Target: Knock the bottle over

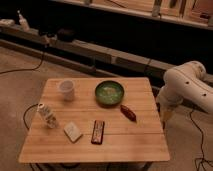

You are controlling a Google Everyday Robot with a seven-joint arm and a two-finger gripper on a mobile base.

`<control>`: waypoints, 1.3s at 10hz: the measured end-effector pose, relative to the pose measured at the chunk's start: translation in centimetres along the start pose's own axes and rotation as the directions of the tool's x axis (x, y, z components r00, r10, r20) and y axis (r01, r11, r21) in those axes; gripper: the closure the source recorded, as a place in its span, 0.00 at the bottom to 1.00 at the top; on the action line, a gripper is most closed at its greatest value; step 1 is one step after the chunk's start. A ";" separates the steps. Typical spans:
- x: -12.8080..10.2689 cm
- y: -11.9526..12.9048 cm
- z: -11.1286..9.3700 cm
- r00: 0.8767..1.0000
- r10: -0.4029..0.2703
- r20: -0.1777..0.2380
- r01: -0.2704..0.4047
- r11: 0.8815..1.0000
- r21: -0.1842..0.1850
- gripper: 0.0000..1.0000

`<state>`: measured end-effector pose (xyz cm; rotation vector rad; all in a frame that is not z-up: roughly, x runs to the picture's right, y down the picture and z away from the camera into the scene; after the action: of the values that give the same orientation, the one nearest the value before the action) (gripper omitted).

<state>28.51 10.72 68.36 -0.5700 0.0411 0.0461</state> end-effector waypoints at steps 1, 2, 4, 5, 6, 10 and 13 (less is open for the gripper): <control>0.0 0.0 0.0 1.000 0.000 0.000 0.000 1.000 0.000 0.35; 0.0 0.0 0.0 1.000 0.000 0.000 0.000 1.000 0.000 0.35; 0.0 0.0 0.0 1.000 0.000 0.000 0.000 1.000 0.000 0.35; 0.0 0.0 0.0 1.000 0.001 0.001 -0.001 1.000 0.000 0.35; -0.1 -0.3 0.0 1.000 -0.002 0.006 0.002 1.000 0.005 0.35; -9.0 -6.9 -1.5 0.972 -0.199 0.124 0.185 0.976 0.115 0.35; -13.9 -9.4 -1.1 0.944 -0.284 0.169 0.261 0.954 0.146 0.35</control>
<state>15.08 1.79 73.26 -0.4424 -0.2193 -0.1719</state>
